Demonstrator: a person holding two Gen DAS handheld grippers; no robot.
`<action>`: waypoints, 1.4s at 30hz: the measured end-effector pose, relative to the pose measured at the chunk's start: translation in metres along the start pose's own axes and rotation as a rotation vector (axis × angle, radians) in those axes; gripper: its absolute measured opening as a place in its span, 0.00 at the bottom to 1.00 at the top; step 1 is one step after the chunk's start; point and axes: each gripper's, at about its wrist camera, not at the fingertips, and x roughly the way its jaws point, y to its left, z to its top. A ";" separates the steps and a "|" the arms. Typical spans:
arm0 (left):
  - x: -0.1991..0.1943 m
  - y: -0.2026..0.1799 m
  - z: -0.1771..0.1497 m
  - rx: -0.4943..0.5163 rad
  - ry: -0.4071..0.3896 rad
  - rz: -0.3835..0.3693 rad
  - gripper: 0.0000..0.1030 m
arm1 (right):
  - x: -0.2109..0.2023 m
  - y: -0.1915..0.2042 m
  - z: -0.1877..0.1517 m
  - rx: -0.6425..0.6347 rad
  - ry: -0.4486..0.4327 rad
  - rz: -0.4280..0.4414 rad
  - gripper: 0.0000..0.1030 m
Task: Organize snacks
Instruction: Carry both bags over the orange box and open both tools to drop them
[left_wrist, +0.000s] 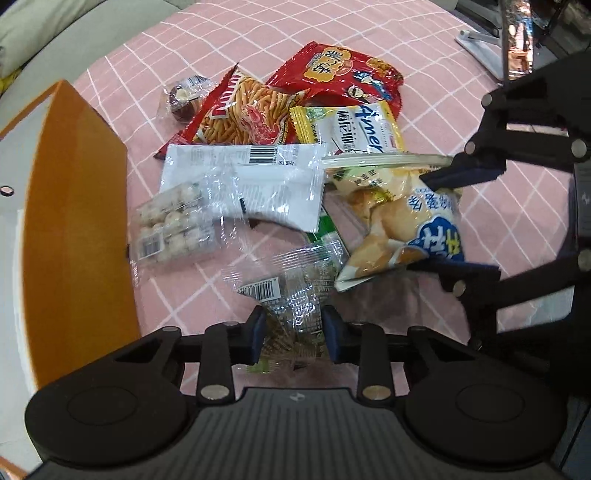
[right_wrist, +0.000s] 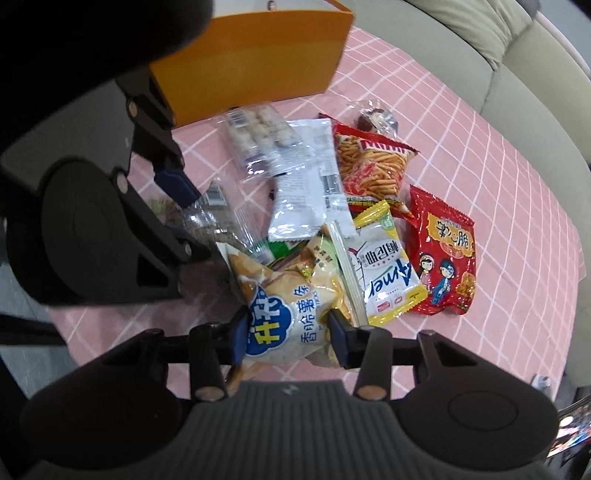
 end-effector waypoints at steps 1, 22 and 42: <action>-0.005 0.000 -0.002 0.004 0.002 -0.003 0.35 | -0.003 0.001 0.000 -0.018 0.006 0.001 0.41; -0.155 0.072 -0.025 0.093 -0.111 0.049 0.35 | -0.100 0.037 0.088 -0.499 -0.067 -0.011 0.41; -0.071 0.212 -0.051 -0.175 0.074 0.054 0.35 | -0.045 0.049 0.229 -0.628 -0.141 0.140 0.41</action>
